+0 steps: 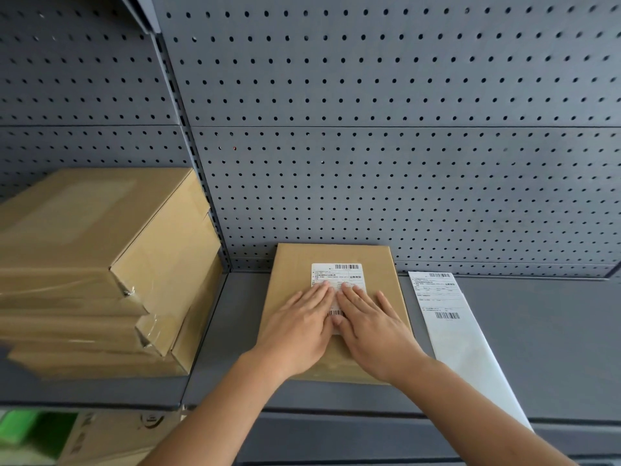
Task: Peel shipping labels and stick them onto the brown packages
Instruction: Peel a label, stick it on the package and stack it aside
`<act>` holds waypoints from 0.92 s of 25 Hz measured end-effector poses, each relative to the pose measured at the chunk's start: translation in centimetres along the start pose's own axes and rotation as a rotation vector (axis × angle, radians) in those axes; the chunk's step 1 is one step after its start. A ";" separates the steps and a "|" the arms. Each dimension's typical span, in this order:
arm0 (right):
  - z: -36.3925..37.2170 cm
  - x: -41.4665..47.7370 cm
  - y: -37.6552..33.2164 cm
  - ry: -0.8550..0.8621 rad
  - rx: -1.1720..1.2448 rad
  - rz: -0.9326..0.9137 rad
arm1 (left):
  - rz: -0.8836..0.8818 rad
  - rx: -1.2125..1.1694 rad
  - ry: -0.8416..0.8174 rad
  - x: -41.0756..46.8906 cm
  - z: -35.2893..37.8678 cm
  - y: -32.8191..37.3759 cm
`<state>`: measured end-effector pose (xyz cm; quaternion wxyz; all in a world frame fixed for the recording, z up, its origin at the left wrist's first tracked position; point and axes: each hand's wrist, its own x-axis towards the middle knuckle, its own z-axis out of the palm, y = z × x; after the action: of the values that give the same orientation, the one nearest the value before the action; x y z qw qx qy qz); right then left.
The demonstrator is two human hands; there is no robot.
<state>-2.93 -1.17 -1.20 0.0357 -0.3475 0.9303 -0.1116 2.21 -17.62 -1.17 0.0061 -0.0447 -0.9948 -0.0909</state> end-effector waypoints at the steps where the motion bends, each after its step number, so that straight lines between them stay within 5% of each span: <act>1: 0.1 -0.1 0.2 -0.002 -0.016 0.010 | -0.006 0.008 -0.003 0.0 0.0 -0.1; 12: -0.6 -2.4 2.2 0.003 0.007 0.159 | -0.175 -0.043 -0.054 -1.9 -0.7 -1.3; 23: 0.6 -5.9 -1.2 0.001 -0.043 -0.073 | -0.001 0.013 -0.059 -6.2 0.1 2.3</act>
<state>2.44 1.69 -1.55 0.0236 -0.3818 0.9193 -0.0929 8.62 -15.86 -1.02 -0.0230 -0.0467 -0.9952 -0.0831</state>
